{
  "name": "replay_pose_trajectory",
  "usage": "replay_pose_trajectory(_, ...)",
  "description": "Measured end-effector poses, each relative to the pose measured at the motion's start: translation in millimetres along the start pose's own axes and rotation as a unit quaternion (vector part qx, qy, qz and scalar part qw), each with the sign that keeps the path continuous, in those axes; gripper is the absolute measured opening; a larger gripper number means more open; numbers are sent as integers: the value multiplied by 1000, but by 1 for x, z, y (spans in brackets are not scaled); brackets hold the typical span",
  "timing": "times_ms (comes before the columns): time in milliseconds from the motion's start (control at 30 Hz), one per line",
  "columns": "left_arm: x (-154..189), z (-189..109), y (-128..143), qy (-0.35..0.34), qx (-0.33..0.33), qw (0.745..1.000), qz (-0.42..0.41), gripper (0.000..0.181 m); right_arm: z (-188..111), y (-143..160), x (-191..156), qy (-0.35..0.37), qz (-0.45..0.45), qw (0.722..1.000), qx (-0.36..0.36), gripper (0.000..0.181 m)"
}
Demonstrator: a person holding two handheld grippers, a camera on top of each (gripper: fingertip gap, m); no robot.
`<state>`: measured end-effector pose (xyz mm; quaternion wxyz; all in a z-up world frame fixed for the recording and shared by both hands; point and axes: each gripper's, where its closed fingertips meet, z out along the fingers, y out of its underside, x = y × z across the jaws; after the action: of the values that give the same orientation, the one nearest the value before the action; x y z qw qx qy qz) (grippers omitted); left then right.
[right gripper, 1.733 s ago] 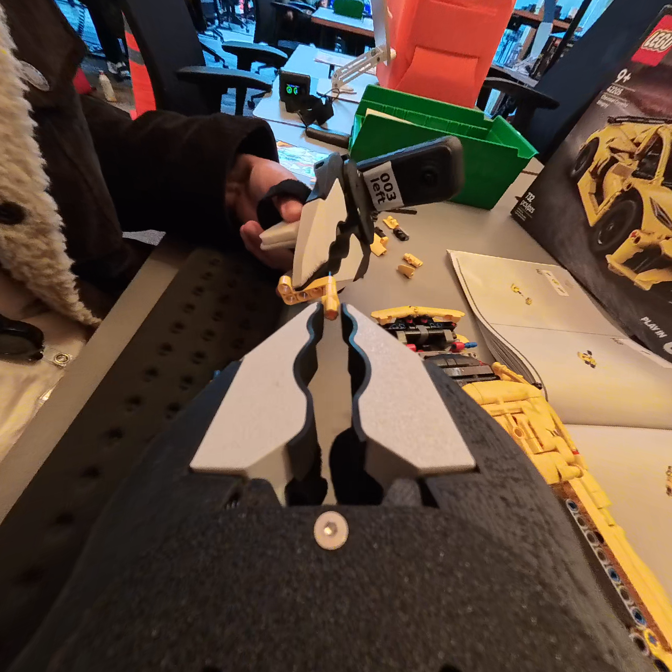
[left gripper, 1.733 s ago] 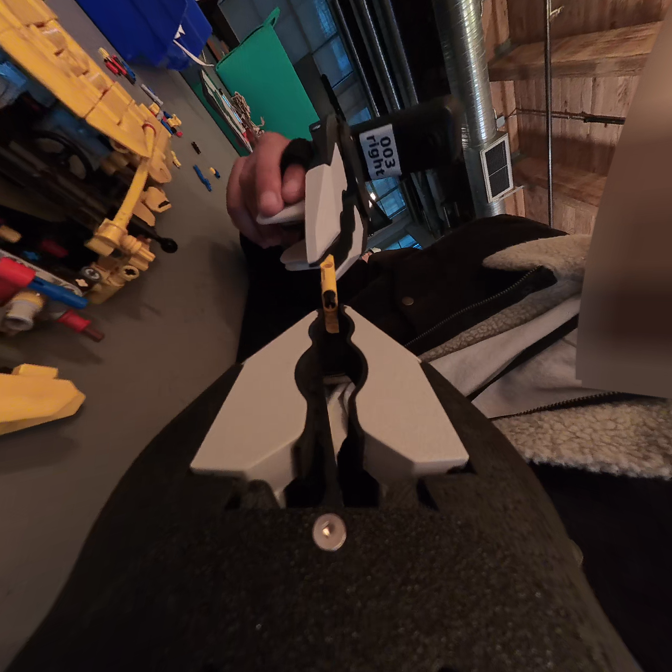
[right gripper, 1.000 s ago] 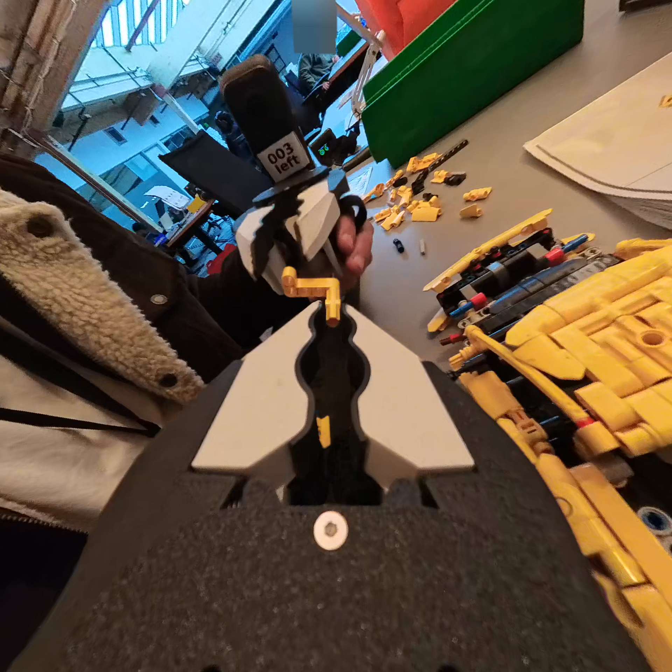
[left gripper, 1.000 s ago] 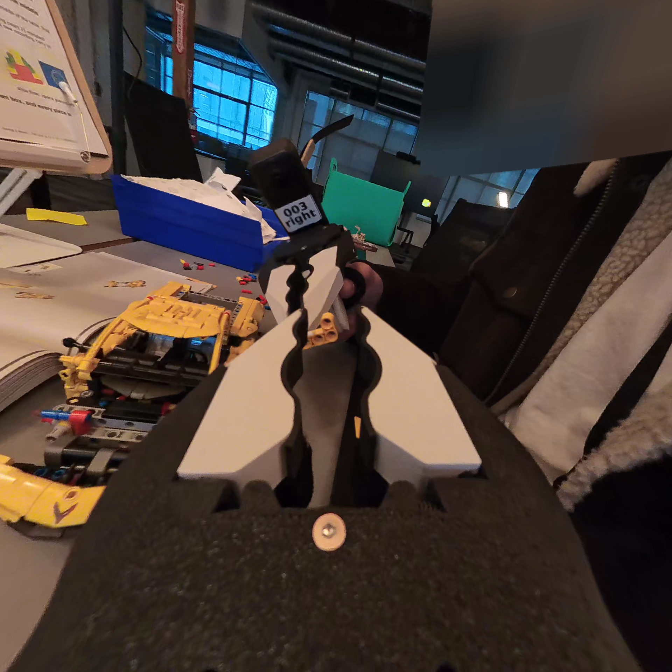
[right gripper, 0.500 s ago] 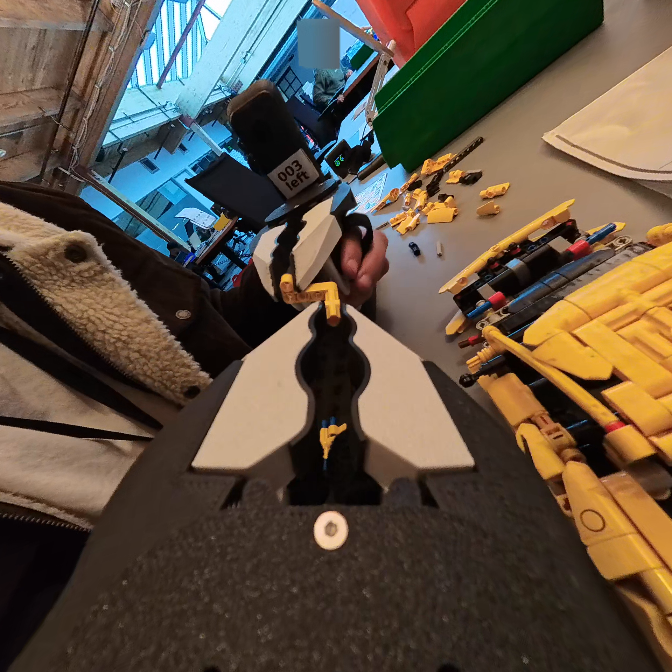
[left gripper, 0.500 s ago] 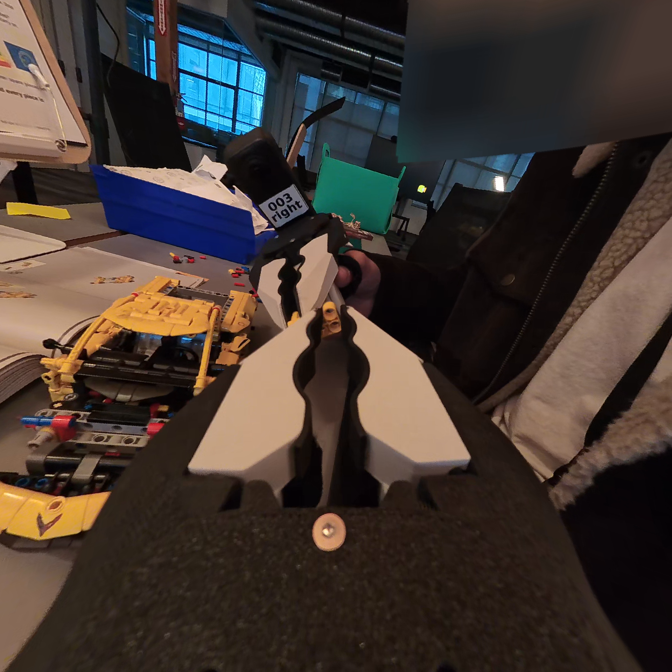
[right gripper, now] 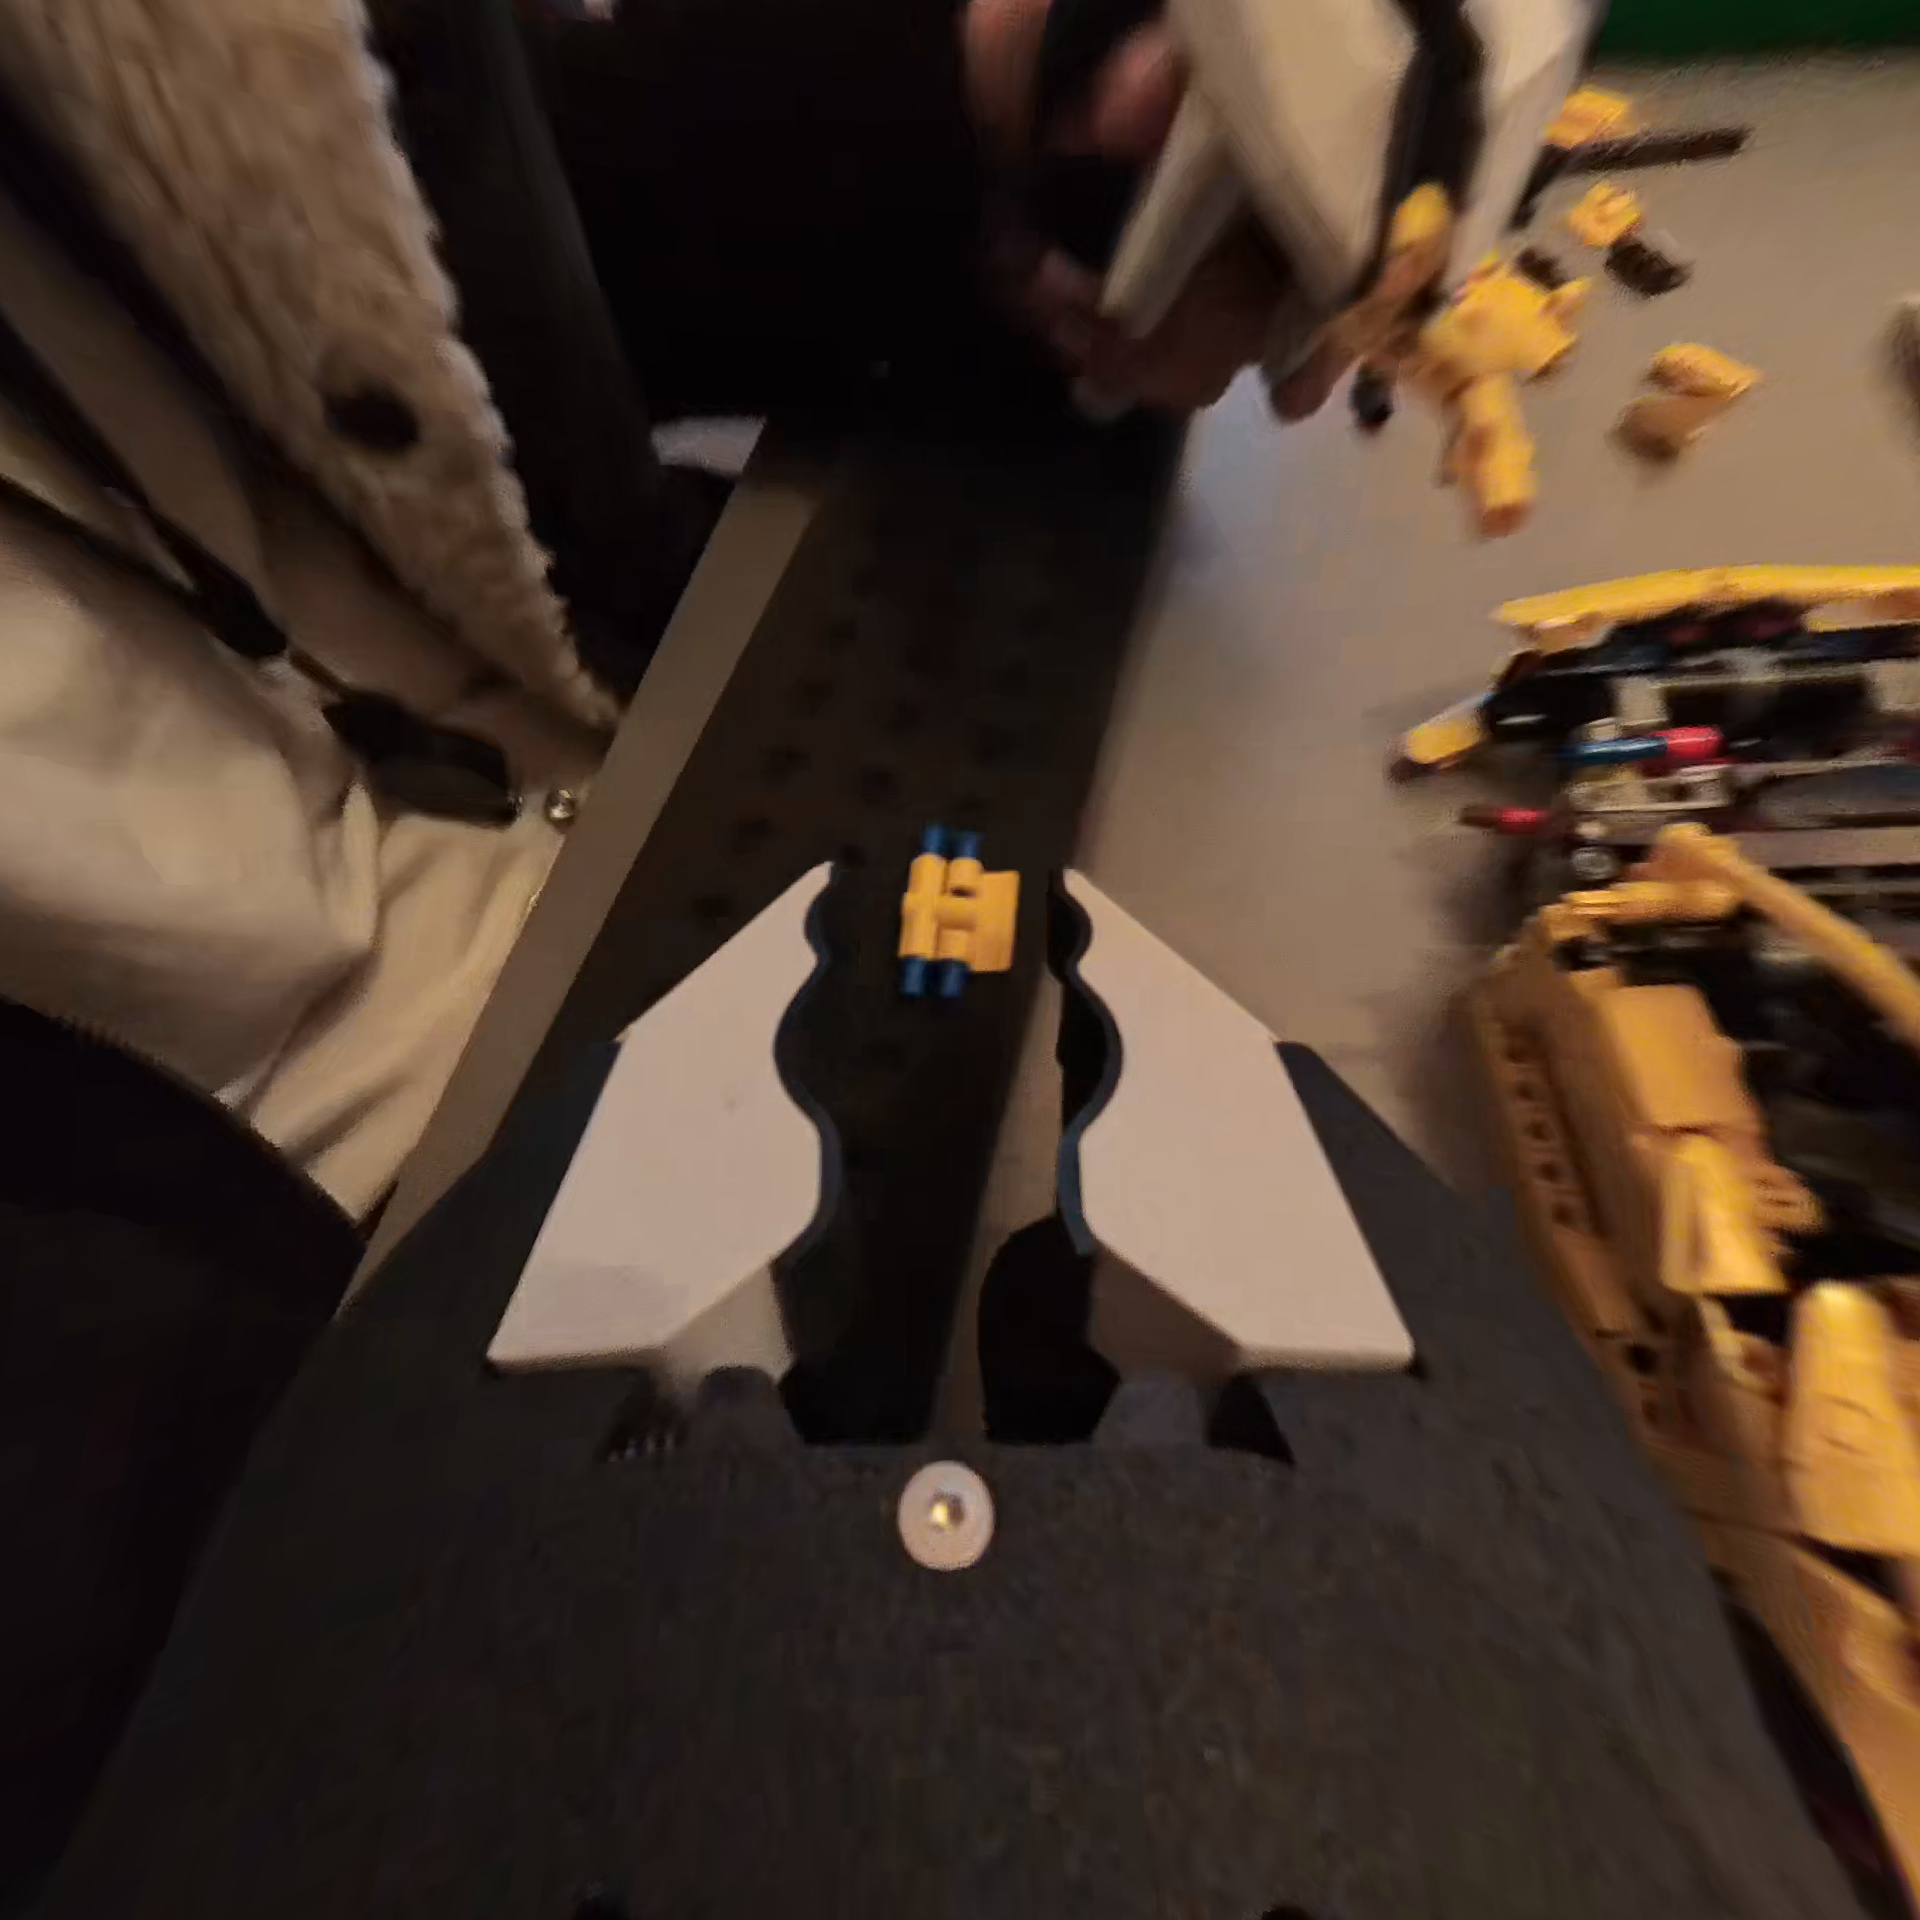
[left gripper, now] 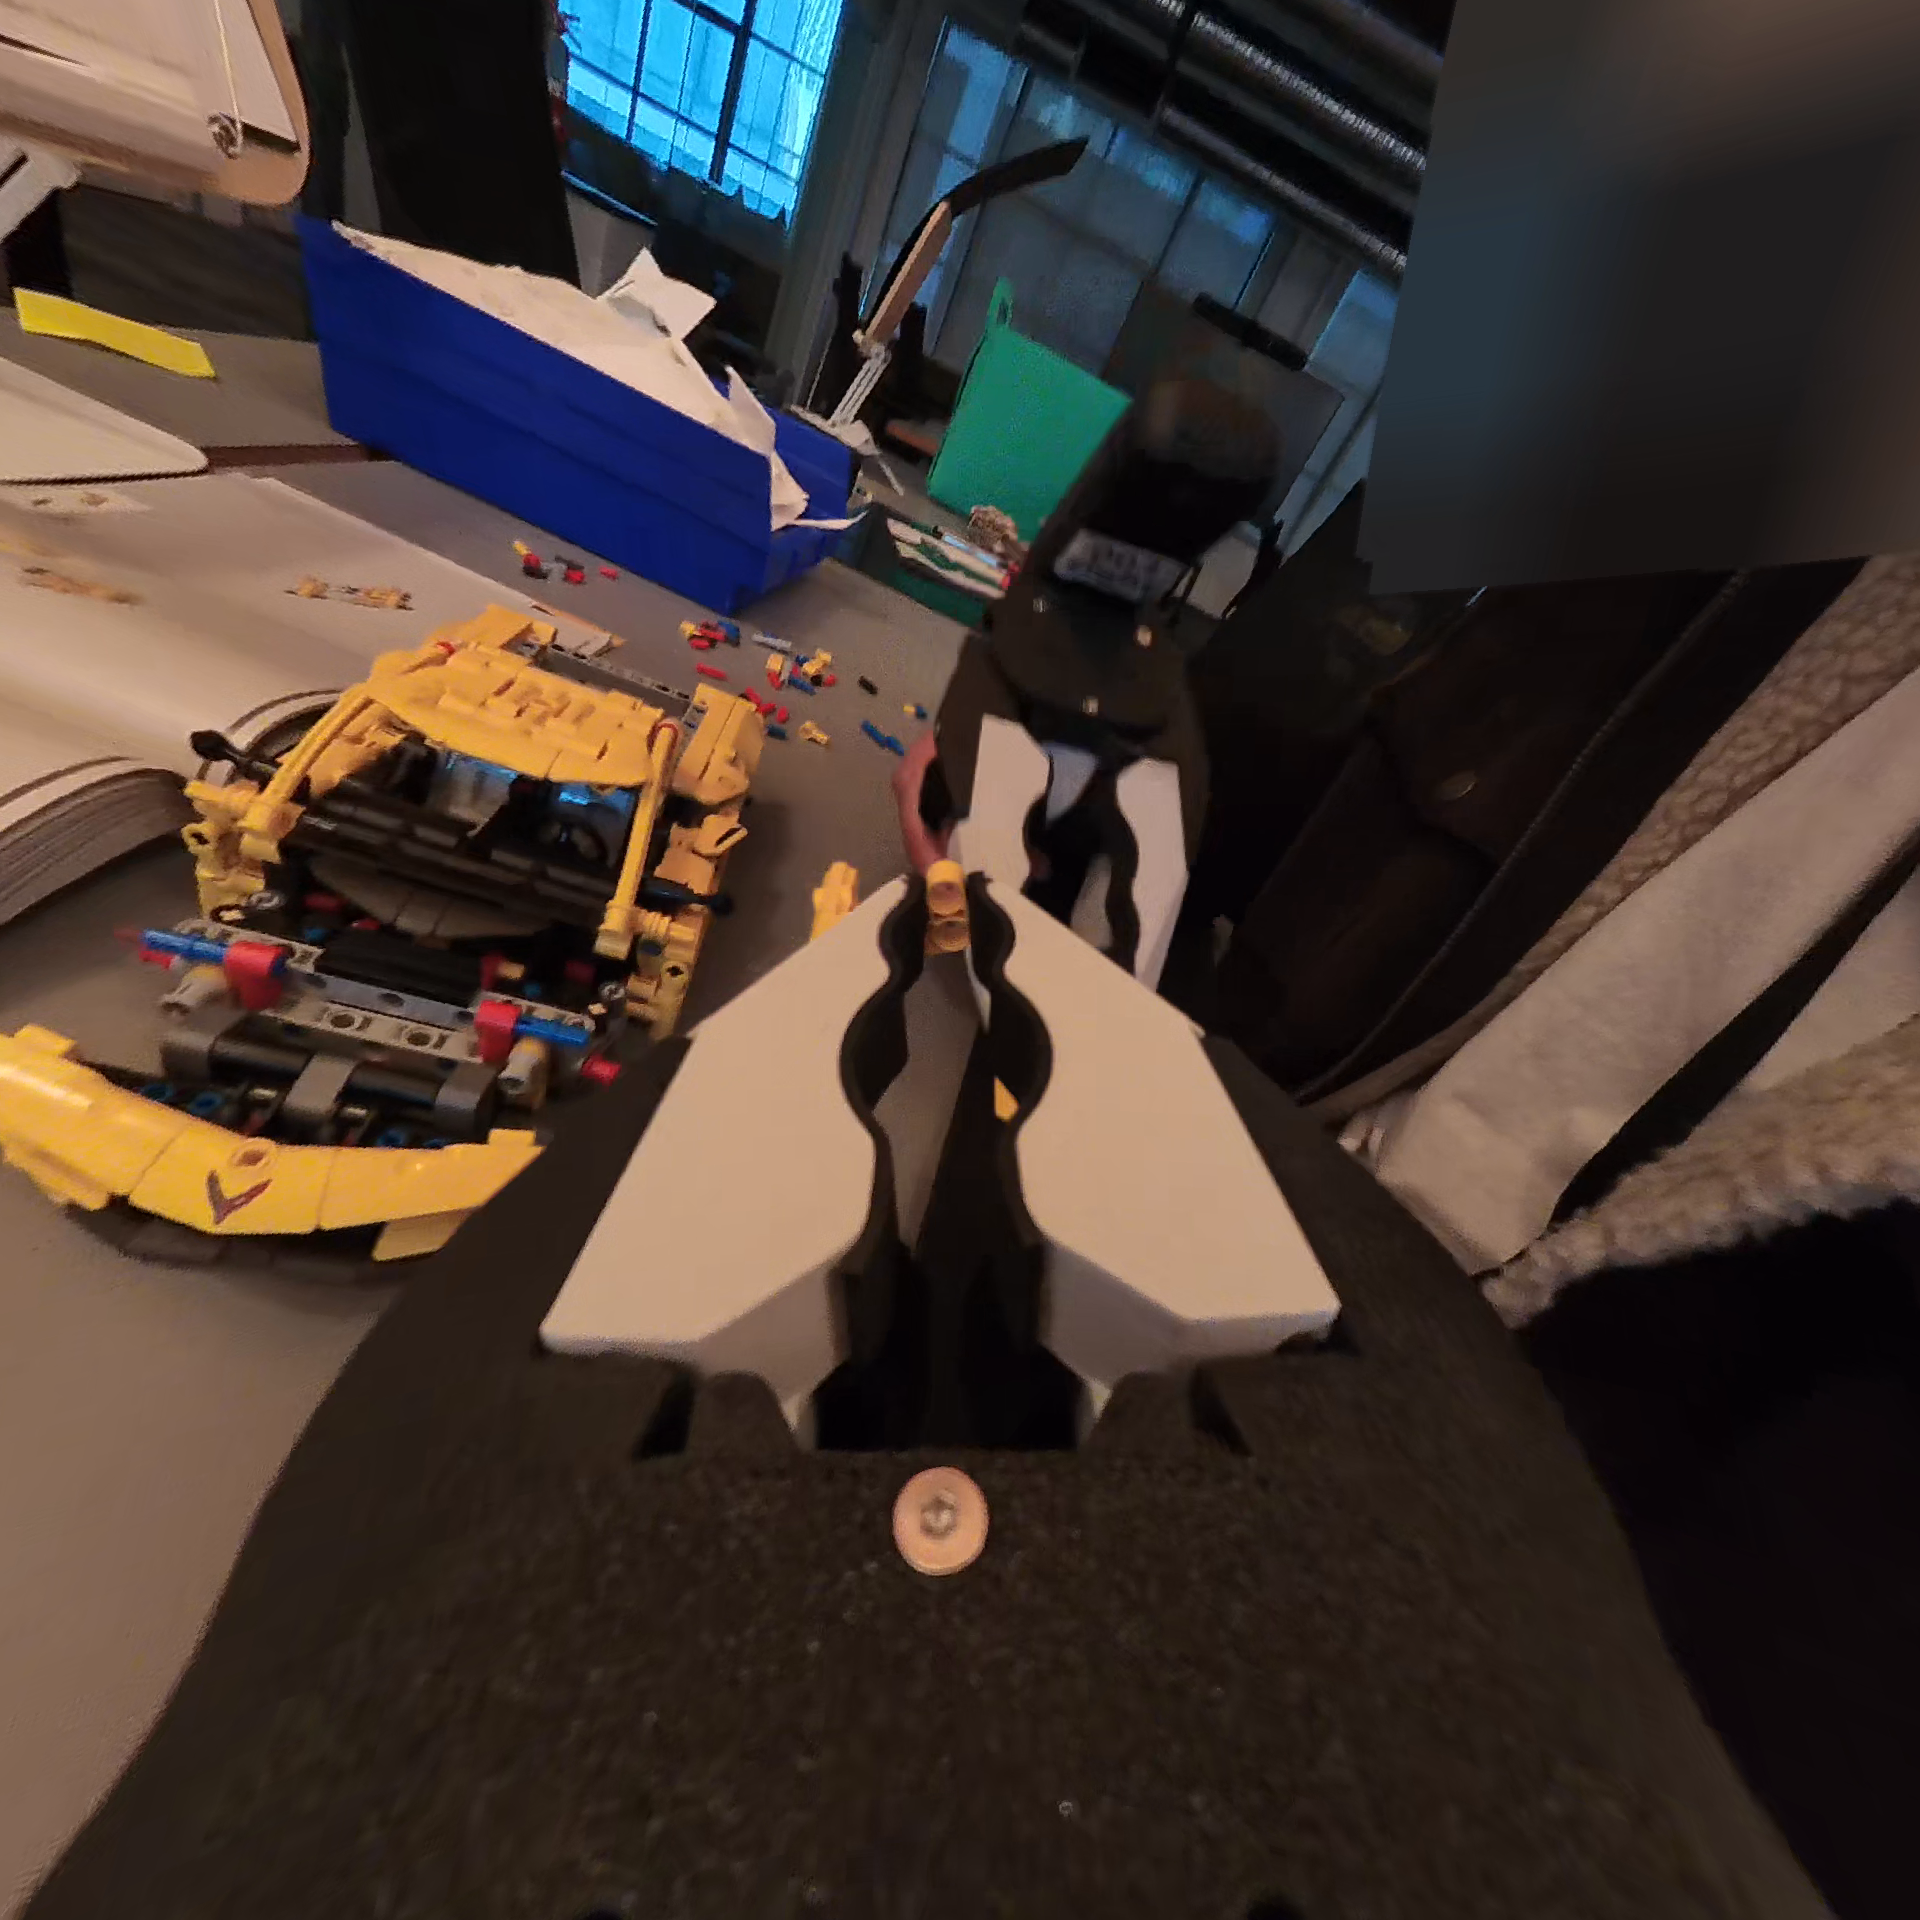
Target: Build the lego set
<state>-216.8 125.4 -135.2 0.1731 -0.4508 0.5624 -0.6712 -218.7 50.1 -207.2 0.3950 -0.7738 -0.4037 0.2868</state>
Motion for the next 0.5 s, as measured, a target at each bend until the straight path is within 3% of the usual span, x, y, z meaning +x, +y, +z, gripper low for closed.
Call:
replay_pose_trajectory(100, 2, -1, 0, 17, 0, 999, -29, 8, 12, 12, -2, 27, -27, 999, -33, 40)
replay_pose_trajectory(200, 2, 0, 3, 21, -8, 999, -33, 8, 10, 5, 0, 65, -105, 992, -37, 27)
replay_pose_trajectory(300, 3, 0, 1, 27, -2, 999, -42, 8, 7, -5, -2, 99, -148, 984, -22, 25)
replay_pose_trajectory(367, 4, 1, 3, 32, -7, 999, -44, 8, 9, 1, 3, 110, -144, 983, -38, 23)
replay_pose_trajectory(500, 7, 3, 5, 39, -12, 998, -44, 8, 18, 8, -2, 63, -72, 995, -36, 22)
